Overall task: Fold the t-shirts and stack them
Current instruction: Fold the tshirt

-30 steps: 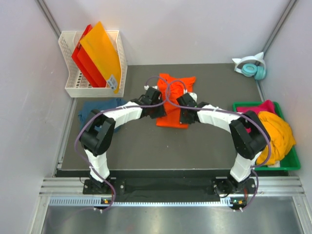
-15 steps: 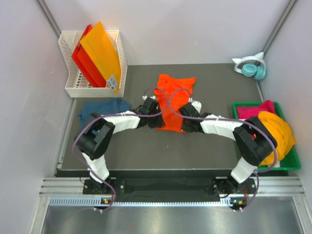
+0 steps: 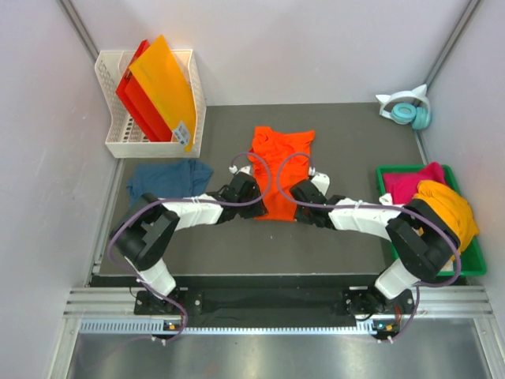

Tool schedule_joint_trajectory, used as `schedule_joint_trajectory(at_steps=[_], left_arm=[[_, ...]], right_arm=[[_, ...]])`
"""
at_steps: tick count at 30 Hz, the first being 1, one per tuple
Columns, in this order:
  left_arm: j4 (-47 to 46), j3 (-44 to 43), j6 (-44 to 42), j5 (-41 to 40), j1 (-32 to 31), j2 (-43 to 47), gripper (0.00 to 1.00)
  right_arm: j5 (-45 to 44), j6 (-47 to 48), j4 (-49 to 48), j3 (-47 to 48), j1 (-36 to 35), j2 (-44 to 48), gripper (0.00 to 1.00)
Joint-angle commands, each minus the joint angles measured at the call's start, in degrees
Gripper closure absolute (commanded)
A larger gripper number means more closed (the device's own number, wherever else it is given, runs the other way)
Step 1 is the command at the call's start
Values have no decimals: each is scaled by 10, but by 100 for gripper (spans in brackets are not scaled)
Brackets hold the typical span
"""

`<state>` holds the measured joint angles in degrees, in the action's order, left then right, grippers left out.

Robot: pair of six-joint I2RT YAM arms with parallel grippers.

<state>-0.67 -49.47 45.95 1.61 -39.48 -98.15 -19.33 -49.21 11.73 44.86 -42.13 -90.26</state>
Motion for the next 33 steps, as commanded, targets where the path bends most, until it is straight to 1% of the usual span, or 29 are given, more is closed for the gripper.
schedule_joint_trajectory(at_steps=[1, 5, 8, 9, 11, 12, 15, 19, 22, 24, 25, 26, 27, 28, 29, 31, 33], left_arm=[[111, 74, 13, 13, -34, 12, 67], [124, 108, 23, 1, -73, 43, 68], [133, 141, 40, -11, -102, 75, 69], [136, 157, 46, -11, -107, 91, 69], [143, 175, 64, -15, -125, 110, 69], [146, 190, 70, -29, -130, 129, 69], [170, 212, 89, -41, -144, 173, 69], [202, 223, 97, -63, -149, 222, 69], [234, 206, 83, -93, -150, 254, 68], [250, 186, 74, -115, -152, 293, 67], [255, 178, 66, -122, -152, 311, 66], [260, 171, 63, -130, -151, 341, 61], [268, 156, 59, -152, -152, 354, 59], [270, 148, 51, -160, -152, 364, 57], [271, 141, 48, -173, -151, 370, 54], [281, 121, 34, -197, -151, 372, 51], [279, 115, 28, -202, -151, 358, 50]], right_arm=[[23, -26, 124, -60, -39, 5, 100], [25, -59, 129, -87, -75, 19, 100], [29, -102, 137, -109, -123, 33, 100], [30, -130, 141, -115, -150, 39, 100], [29, -156, 148, -131, -180, 54, 100], [29, -182, 152, -139, -207, 64, 100], [25, -222, 174, -151, -245, 76, 100], [10, -244, 204, -165, -256, 111, 100], [-23, -244, 239, -151, -256, 134, 99], [-58, -232, 261, -121, -256, 156, 92], [-71, -229, 280, -109, -256, 165, 81], [-96, -227, 291, -97, -256, 176, 75], [-108, -221, 300, -73, -257, 201, 70], [-115, -218, 312, -63, -257, 212, 63], [-125, -214, 314, -54, -257, 221, 60], [-132, -207, 330, -32, -258, 235, 54], [-133, -207, 339, -24, -258, 229, 52]])
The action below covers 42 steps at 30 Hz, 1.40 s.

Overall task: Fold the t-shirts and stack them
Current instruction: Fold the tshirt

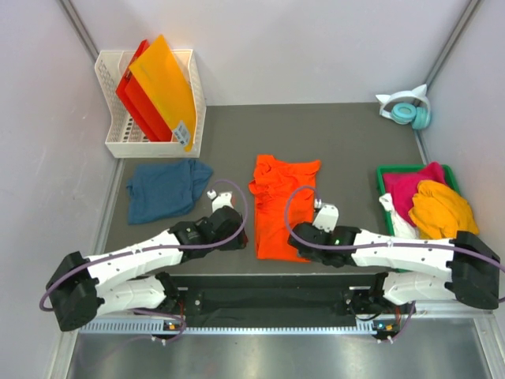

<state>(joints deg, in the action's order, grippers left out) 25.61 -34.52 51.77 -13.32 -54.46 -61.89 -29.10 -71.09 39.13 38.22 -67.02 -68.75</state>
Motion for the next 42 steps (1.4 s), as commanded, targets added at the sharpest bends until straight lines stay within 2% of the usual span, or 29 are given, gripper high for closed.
schedule_joint_trajectory(at_steps=[1, 5, 9, 16, 20, 27, 32, 37, 42], left_arm=[[16, -36, -32, -47, -1, -12, 50], [13, -39, -27, -24, -1, -51, 51], [-12, -24, -24, -11, -1, -51, 51], [-3, -29, -38, -14, -1, -59, 51], [3, -28, -40, -17, -2, -50, 51], [5, -23, -42, -14, -2, -44, 51], [1, -19, -41, -14, -2, -42, 51], [-2, -19, -40, -8, -1, -52, 52], [-8, -14, -36, -4, -1, -55, 52]], right_arm=[[-35, 7, 72, 41, -9, 14, 52], [-30, -20, 68, 13, -25, 24, 50], [-19, -55, 57, -28, -35, 23, 51], [-14, -79, 18, -55, -43, -1, 51], [-30, -87, 19, -37, -50, -11, 52], [-67, -102, 95, 33, -66, -24, 52], [-81, -105, 111, 49, -66, -19, 52], [-76, -108, 93, 31, -65, -40, 52], [-55, -110, 17, -14, -62, -75, 52]])
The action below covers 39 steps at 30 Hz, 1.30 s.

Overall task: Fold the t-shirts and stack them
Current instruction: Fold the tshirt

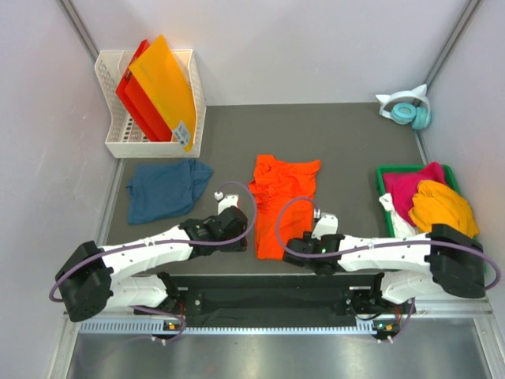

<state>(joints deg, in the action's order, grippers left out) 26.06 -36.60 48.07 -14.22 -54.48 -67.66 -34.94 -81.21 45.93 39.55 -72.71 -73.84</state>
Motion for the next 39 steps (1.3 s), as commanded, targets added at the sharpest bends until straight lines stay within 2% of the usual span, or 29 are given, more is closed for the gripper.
schedule_joint_trajectory(at_steps=[1, 10, 13, 14, 17, 20, 39], left_arm=[[-13, 7, 0, 6, -1, 1, 52], [-19, 7, 2, 12, -1, -4, 52], [-27, 10, 1, 18, -2, -12, 52], [-29, 10, 2, 19, -2, -17, 52], [-40, 13, 3, 24, -3, -26, 53], [-46, 13, 6, 25, -5, -34, 53], [-93, -56, 32, 3, -70, -113, 52]], right_arm=[[12, -8, -60, -31, -6, -31, 52], [51, -18, -95, -54, -6, -85, 55], [77, -20, -98, -60, -6, -103, 70], [83, -20, -99, -61, -8, -106, 79], [101, -21, -103, -68, -15, -118, 95], [112, -26, -106, -73, -23, -118, 100], [103, 4, -82, -41, -35, -130, 100]])
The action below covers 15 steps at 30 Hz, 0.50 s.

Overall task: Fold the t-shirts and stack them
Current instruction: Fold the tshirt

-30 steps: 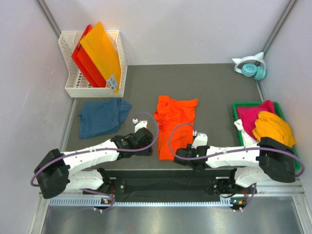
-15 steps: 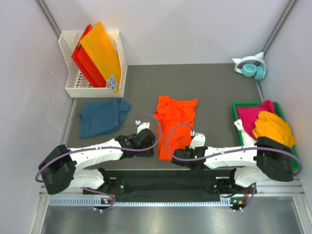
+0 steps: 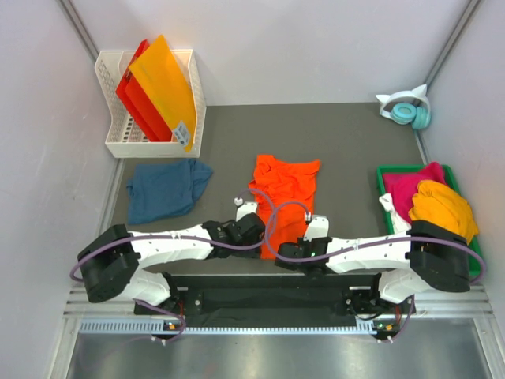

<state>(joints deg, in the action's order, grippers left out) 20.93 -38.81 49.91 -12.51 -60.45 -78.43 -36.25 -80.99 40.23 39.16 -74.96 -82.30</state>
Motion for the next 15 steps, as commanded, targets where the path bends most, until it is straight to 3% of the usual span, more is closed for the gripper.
schedule_joint_trajectory(at_steps=[1, 10, 15], left_arm=[[-41, -36, 14, -16, -14, -7, 52], [-32, -49, 19, -19, -17, -27, 52], [31, -52, 23, -66, -18, 28, 52]], right_arm=[[116, 3, -25, -38, -12, -45, 100], [116, 11, -24, -40, -12, -41, 100], [115, 12, -24, -43, -11, -36, 100]])
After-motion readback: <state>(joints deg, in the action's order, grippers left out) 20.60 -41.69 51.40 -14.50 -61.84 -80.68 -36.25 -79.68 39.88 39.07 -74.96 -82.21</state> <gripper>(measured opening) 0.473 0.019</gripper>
